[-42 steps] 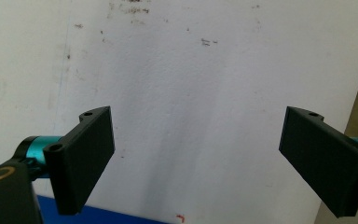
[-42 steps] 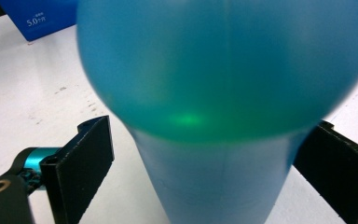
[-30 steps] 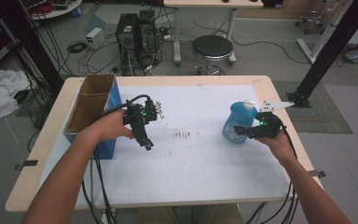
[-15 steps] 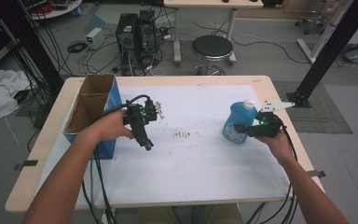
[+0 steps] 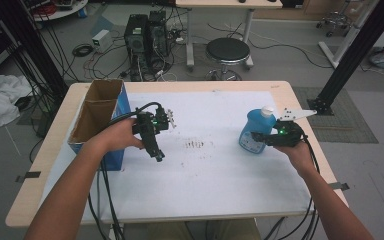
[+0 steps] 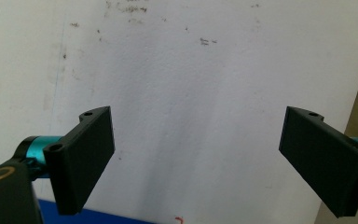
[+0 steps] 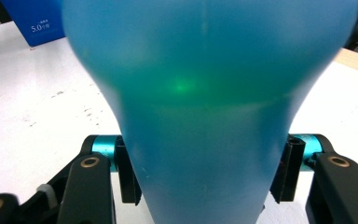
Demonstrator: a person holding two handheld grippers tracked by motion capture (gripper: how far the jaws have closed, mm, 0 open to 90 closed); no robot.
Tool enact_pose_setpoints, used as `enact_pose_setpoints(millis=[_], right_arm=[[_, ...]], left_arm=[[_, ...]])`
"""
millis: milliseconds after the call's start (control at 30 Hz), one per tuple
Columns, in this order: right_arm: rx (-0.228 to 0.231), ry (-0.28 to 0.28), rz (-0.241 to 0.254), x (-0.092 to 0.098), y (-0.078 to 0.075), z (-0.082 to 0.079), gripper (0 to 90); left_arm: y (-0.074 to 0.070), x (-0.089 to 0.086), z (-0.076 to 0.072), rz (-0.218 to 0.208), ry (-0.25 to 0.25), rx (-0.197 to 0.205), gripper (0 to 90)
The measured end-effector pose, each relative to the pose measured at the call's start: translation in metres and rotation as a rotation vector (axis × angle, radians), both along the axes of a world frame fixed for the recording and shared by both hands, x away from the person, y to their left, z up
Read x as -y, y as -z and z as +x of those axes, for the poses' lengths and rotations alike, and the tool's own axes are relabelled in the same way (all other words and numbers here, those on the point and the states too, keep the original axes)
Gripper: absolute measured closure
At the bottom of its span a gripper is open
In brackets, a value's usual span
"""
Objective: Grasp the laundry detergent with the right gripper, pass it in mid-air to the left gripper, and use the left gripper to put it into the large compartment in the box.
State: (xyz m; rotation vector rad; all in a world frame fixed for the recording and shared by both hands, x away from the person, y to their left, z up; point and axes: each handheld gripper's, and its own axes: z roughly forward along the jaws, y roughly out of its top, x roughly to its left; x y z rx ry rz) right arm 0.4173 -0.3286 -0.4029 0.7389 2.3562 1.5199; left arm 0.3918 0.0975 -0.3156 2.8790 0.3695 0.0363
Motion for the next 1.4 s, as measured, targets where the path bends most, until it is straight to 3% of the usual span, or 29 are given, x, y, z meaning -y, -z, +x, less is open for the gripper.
enact_pose_setpoints(millis=[467,633,733,1033,1400], right_arm=[[0.070,0.024,-0.035,-0.003,-0.002,-0.007,46.0],[0.071,0.017,-0.024,-0.004,-0.007,-0.011,46.1],[0.070,0.002,-0.004,-0.004,-0.012,-0.014,46.1],[0.061,-0.055,-0.038,-0.005,-0.031,-0.028,46.0],[0.060,-0.133,-0.025,-0.008,-0.063,-0.060,46.0]], left_arm=[[0.002,-0.001,0.001,-0.003,-0.002,-0.005,10.4],[0.001,-0.002,0.001,-0.011,-0.007,-0.001,10.3],[0.000,-0.002,0.001,-0.015,-0.010,0.002,10.3],[-0.010,-0.001,-0.005,-0.038,-0.012,0.023,10.3],[-0.029,0.003,-0.012,-0.043,0.003,0.033,10.3]])
